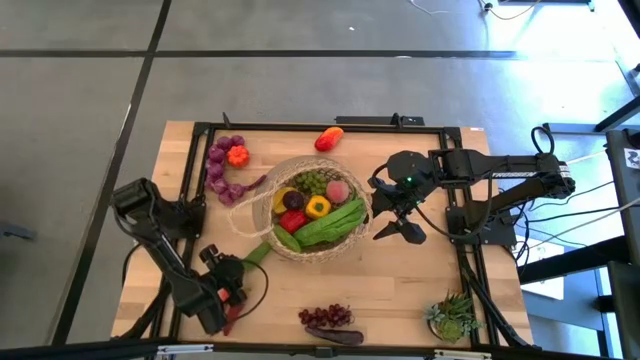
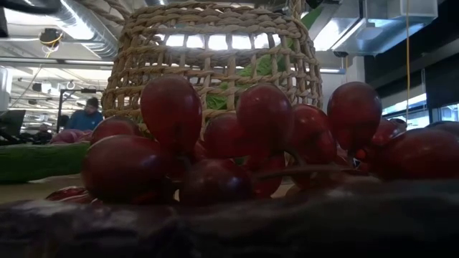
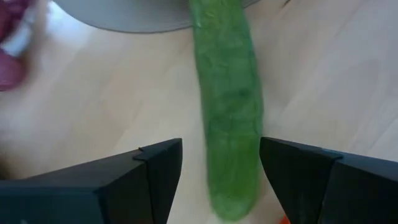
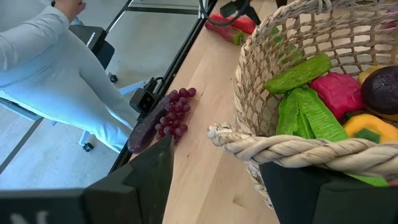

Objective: Build produce basket
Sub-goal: Put the green cucumber into the brown basket

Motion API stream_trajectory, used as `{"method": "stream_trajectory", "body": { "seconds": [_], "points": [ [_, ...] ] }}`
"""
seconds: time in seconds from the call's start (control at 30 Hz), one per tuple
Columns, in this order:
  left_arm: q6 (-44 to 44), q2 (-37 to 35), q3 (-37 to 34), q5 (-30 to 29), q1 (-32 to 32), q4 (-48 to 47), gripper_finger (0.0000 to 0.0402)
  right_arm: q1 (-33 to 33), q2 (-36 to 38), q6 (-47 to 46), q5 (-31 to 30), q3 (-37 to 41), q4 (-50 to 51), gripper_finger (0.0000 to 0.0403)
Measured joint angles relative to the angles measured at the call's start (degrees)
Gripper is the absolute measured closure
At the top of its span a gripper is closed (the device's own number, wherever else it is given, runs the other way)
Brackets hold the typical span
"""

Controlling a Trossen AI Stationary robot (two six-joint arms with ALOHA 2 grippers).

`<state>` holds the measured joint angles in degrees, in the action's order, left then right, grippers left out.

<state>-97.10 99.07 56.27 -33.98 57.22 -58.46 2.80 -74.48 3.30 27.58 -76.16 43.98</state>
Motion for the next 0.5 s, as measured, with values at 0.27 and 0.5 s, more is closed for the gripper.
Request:
{"method": "stream_trajectory", "body": {
  "seconds": [0.27, 0.5],
  "points": [
    [1.73, -0.02, -4.32, -0.99, -1.43, 9.02, 0.0197, 0.01, 0.0, 0.02, 0.01, 0.0, -0.01, 0.018],
    [2.73, -0.02, -6.08, 0.61, -2.56, 11.44, 0.0197, 0.01, 0.0, -0.04, 0.01, 0.0, 0.0, 0.018]
  ]
}}
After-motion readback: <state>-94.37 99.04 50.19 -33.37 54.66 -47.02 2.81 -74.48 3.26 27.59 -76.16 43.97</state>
